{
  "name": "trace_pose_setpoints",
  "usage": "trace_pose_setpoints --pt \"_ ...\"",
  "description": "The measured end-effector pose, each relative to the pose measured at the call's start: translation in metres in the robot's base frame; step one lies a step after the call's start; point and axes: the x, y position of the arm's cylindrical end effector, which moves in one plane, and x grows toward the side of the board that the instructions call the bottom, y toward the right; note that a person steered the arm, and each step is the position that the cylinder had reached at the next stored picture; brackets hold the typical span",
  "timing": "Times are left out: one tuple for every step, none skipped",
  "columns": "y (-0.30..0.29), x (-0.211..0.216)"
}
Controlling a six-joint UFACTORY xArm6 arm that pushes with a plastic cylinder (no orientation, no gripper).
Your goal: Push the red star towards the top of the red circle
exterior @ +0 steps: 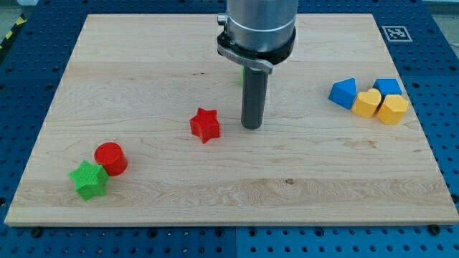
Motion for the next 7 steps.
trace_pose_setpoints --pt "-0.02 0.002" --pt "-0.041 0.001" --pt "-0.066 0.001" --pt "-0.09 0.001" --pt "-0.118 -0.003" --pt "-0.147 -0.014" --pt "-0.183 -0.014"
